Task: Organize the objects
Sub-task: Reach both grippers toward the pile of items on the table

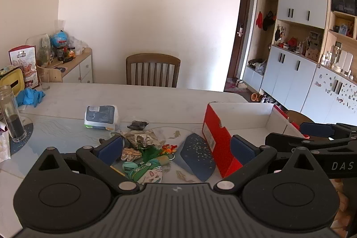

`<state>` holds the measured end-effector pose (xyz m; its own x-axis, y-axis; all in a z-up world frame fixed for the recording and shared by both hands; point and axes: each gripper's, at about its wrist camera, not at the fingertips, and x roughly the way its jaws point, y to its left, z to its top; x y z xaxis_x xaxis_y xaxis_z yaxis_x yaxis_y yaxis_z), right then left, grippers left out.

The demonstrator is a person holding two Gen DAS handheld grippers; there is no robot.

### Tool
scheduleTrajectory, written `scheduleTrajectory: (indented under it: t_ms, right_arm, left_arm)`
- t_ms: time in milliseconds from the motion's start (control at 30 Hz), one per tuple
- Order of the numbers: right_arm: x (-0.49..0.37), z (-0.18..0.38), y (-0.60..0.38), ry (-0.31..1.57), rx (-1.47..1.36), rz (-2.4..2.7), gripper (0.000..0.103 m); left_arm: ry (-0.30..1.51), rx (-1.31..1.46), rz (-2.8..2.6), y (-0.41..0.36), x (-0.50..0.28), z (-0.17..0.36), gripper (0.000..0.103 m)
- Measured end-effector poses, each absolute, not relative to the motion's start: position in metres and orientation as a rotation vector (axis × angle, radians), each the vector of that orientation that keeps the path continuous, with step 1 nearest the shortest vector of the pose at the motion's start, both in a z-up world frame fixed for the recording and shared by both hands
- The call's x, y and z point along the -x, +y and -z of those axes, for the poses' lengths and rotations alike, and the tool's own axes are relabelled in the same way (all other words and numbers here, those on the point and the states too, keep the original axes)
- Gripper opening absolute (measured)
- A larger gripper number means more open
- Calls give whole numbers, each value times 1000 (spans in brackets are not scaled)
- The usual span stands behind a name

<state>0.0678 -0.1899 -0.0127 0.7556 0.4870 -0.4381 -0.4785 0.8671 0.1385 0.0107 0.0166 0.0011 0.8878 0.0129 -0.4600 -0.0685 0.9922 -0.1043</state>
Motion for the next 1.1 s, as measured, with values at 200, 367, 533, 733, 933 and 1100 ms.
scheduleTrajectory:
  t_ms: [200, 367, 533, 733, 933, 1100]
  right_arm:
    - [-82, 17, -168, 502, -12, -562, 102]
    - [-94, 25, -147, 537, 21, -577, 102]
    - [-108, 40, -128, 595, 34, -583, 101]
    - [-128, 61, -104, 669, 67, -587, 95]
    - [-149, 81, -85, 745, 71, -588, 94]
    - [-164, 100, -65, 817, 90, -607, 93]
  left_arm:
    - [488, 113, -33, 36, -27, 4, 103]
    - [515, 122, -29, 57, -46, 11, 103]
    - [544, 106, -54, 78, -63, 25, 103]
    - [616, 76, -68, 107, -86, 61, 103]
    - [698, 25, -29, 126, -102, 107, 102]
    - [731, -26, 13, 136, -108, 135, 102]
